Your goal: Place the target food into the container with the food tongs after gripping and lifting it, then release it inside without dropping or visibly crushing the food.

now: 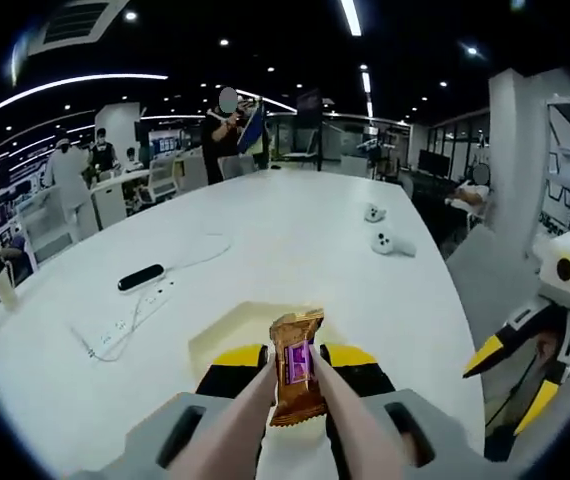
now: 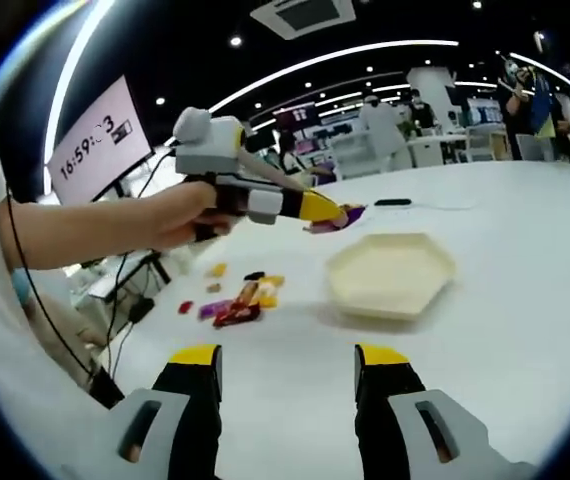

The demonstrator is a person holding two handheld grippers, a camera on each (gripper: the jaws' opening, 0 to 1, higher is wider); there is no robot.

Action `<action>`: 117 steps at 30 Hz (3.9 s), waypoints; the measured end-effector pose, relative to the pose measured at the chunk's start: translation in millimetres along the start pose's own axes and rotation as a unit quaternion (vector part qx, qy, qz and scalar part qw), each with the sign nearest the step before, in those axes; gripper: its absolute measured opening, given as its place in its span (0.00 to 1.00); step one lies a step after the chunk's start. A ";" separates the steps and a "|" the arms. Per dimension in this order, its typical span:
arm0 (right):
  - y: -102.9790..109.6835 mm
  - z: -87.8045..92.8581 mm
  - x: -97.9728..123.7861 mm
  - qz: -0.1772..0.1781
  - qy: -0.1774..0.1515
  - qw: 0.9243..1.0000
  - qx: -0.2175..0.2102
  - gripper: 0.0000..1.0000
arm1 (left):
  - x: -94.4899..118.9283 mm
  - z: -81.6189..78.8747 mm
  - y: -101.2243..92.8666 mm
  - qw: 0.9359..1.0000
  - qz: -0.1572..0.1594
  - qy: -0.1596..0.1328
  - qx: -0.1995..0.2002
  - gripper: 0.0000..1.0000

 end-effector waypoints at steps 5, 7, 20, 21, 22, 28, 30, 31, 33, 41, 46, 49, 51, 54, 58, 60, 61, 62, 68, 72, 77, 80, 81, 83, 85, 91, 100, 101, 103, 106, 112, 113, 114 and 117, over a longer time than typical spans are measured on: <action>-0.4 -0.4 1.5 0.001 -0.002 1.000 0.000 0.53 | -8.2 0.7 2.0 1.000 -0.003 0.005 0.003 0.19; -0.5 0.4 2.0 0.001 -0.002 1.000 -0.004 0.53 | -12.7 1.6 5.3 1.000 -0.005 0.006 0.005 0.19; -6.1 -5.8 1.7 -0.004 0.003 1.000 0.003 0.53 | -21.6 1.5 12.5 1.000 -0.017 0.011 0.011 0.19; -6.9 -6.5 1.6 -0.005 0.003 1.000 0.003 0.53 | -21.9 1.4 13.6 1.000 -0.018 0.011 0.012 0.19; -7.3 -6.9 1.5 -0.005 0.002 1.000 0.003 0.53 | -22.0 1.4 14.7 1.000 -0.020 0.011 0.012 0.19; -8.8 -5.6 0.5 -0.007 0.005 1.000 0.002 0.53 | -25.9 1.0 21.3 0.999 -0.029 0.009 0.018 0.19; -9.0 -5.6 0.5 -0.007 0.005 1.000 0.003 0.53 | -27.4 0.9 21.5 0.999 -0.029 0.009 0.018 0.19; -8.2 -6.6 1.1 -0.007 0.004 1.000 0.003 0.53 | -28.1 0.1 21.3 0.999 -0.029 0.007 0.016 0.19; -8.7 -6.7 2.1 -0.006 0.003 1.000 0.003 0.53 | -30.1 -1.4 19.8 0.999 -0.028 0.007 0.015 0.19; -11.7 -1.8 10.7 0.003 -0.002 1.000 -0.008 0.53 | -38.6 -7.2 19.6 0.999 -0.030 0.007 0.029 0.19; -10.9 2.2 12.8 0.005 0.001 1.000 -0.011 0.53 | -46.4 -15.2 16.7 0.999 -0.024 0.007 0.024 0.18; -13.5 0.3 15.3 0.010 -0.004 1.000 -0.014 0.53 | -51.1 -16.9 15.1 1.000 -0.021 0.007 0.022 0.18; -16.2 -1.1 17.0 0.015 -0.009 1.000 -0.018 0.53 | -53.3 -17.2 12.8 1.000 -0.021 0.007 0.019 0.18; -18.3 -1.2 17.7 0.017 -0.010 1.000 -0.019 0.53 | -55.0 -16.7 11.6 1.000 -0.020 0.008 0.019 0.19; -20.2 -0.2 17.4 0.018 -0.008 1.000 -0.019 0.53 | -55.7 -18.0 12.0 0.999 -0.023 0.006 0.025 0.19; -20.9 -0.3 16.8 0.018 -0.007 1.000 -0.019 0.53 | -55.5 -20.3 13.2 0.999 -0.026 0.002 0.026 0.19; -20.9 -0.7 16.3 0.017 -0.008 1.000 -0.019 0.53 | -55.9 -21.4 13.4 0.999 -0.024 0.000 0.029 0.19; -21.0 -1.1 15.7 0.017 -0.008 1.000 -0.019 0.53 | -56.1 -21.8 13.5 0.999 -0.024 -0.001 0.030 0.20; -21.5 -3.5 12.6 0.015 -0.011 1.000 -0.020 0.53 | -58.2 -26.0 7.8 0.997 -0.002 -0.018 0.071 0.24; -21.7 -5.3 12.8 0.015 -0.015 1.000 -0.022 0.53 | -57.2 -24.6 6.4 0.998 -0.004 -0.016 0.068 0.25; -21.8 -5.2 11.9 0.012 -0.018 0.999 -0.024 0.53 | -50.2 -24.7 6.4 0.997 -0.010 -0.019 0.070 0.25; -21.4 -6.2 10.3 0.009 -0.020 0.999 -0.024 0.53 | -44.5 -25.2 6.5 0.997 -0.014 -0.023 0.077 0.26; -21.3 -6.4 9.1 0.007 -0.020 0.999 -0.025 0.53 | -41.7 -24.5 6.7 0.997 -0.017 -0.024 0.077 0.26; -20.0 -7.9 7.6 0.002 -0.023 0.999 -0.026 0.53 | -38.0 -23.4 8.3 0.996 -0.024 -0.027 0.080 0.26; -18.9 -8.0 4.8 -0.007 -0.023 0.999 -0.026 0.53 | -32.1 -21.2 6.6 0.995 -0.029 -0.030 0.089 0.25; -19.2 -16.6 7.3 -0.010 -0.026 0.999 -0.018 0.53 | -17.7 -17.3 6.8 0.993 -0.040 -0.035 0.103 0.25; -14.9 -22.9 2.0 0.010 -0.041 0.998 -0.047 0.52 | 22.5 -20.1 3.8 0.991 -0.039 -0.065 0.107 0.25; -14.0 -22.8 0.6 0.009 -0.041 0.998 -0.047 0.53 | 27.3 -19.5 4.3 0.991 -0.037 -0.069 0.109 0.25; -12.8 -21.5 -2.9 0.009 -0.037 0.998 -0.046 0.54 | 34.9 -17.4 4.1 0.991 -0.037 -0.071 0.110 0.25; -11.1 -17.8 -7.4 0.010 -0.024 0.998 -0.060 0.51 | 46.4 -12.7 6.1 0.989 -0.046 -0.077 0.117 0.25; 0.2 -23.5 -16.5 -0.008 -0.003 0.998 -0.064 0.58 | 74.7 -8.5 5.4 0.987 -0.054 -0.093 0.123 0.25; 0.3 -25.3 -17.0 -0.001 -0.002 0.998 -0.062 0.62 | 78.4 -5.4 4.4 0.986 -0.052 -0.092 0.127 0.25; 0.8 -27.9 -16.4 0.002 -0.008 0.998 -0.064 0.65 | 81.1 -3.2 3.5 0.986 -0.052 -0.092 0.126 0.25; 6.5 -33.0 -17.9 -0.001 -0.025 0.997 -0.071 0.67 | 88.1 4.7 4.4 0.987 -0.053 -0.091 0.122 0.25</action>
Point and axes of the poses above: the point that each gripper's makers call its tool centre point, and the gripper's own axes: x roughly backward along the fingers, y roughly to its left, z roughly out of its underside, the point moved 3 cm from there along x, roughly backward along the fingers
